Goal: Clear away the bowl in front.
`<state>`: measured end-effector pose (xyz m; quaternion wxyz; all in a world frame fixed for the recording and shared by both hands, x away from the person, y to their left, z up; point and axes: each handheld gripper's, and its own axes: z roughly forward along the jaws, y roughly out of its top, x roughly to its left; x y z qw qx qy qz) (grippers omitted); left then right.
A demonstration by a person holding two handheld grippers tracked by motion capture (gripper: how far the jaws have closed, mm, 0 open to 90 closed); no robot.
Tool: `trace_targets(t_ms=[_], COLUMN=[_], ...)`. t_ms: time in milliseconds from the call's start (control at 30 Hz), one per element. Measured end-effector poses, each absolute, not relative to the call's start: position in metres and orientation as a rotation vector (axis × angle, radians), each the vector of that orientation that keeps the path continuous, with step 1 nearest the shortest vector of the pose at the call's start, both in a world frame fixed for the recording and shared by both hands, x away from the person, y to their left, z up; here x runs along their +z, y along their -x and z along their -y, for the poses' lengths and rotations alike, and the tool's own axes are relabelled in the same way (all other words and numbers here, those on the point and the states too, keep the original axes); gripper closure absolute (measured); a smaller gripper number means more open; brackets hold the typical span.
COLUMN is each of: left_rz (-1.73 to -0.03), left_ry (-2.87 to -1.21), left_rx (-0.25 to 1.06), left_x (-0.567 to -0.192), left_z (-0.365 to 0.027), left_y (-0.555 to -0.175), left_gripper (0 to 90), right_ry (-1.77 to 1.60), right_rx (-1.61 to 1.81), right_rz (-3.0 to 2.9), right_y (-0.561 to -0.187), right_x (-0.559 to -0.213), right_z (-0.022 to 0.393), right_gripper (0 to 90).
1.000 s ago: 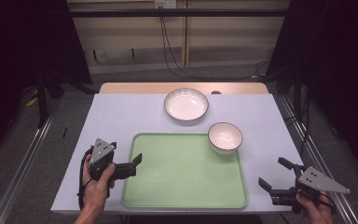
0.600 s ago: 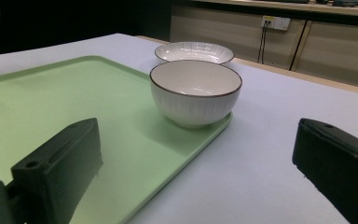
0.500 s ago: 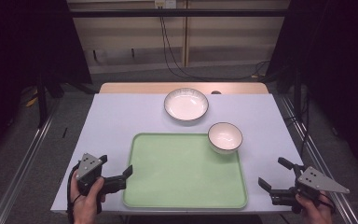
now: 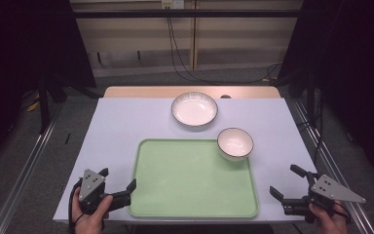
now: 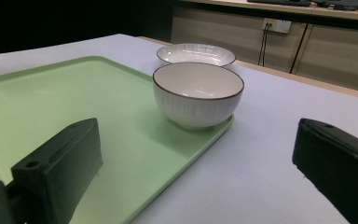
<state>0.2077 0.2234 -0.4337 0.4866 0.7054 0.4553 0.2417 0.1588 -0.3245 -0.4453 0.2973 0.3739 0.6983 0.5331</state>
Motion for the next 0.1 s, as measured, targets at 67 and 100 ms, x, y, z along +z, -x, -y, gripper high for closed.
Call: trace_targets(t_ms=[67, 100], left_rz=[-1.105, -1.105], left_ry=[-1.711, -1.700], left_rx=[0.592, 0.585], left_x=[-0.4331, -0.4328], left_z=[-0.2239, -0.2241], left_y=[-0.2087, -0.2086], left_gripper=[2.1, 2.0], right_ry=[-0.994, -1.000], right_rx=[1.420, 1.420], right_rz=[-1.855, -1.847], right_y=[-0.1589, -0.1594], right_x=[-0.4451, -0.4455], right_z=[0.3245, 0.3238], right_gripper=[0.7, 0.8])
